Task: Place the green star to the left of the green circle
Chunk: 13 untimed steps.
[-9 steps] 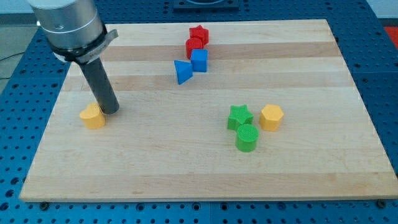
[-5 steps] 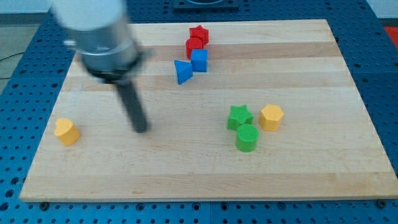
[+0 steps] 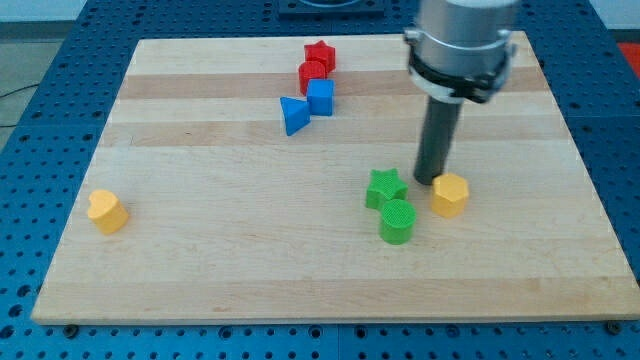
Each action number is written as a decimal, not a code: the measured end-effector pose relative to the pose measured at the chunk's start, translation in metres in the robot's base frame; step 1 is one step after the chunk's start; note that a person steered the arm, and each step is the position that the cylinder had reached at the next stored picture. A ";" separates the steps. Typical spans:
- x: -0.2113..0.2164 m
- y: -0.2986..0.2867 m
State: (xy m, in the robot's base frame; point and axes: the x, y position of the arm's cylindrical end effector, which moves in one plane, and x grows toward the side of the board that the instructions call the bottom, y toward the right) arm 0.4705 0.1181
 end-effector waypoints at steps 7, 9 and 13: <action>0.033 0.027; 0.007 -0.035; 0.009 -0.073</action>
State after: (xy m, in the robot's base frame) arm 0.4799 0.0454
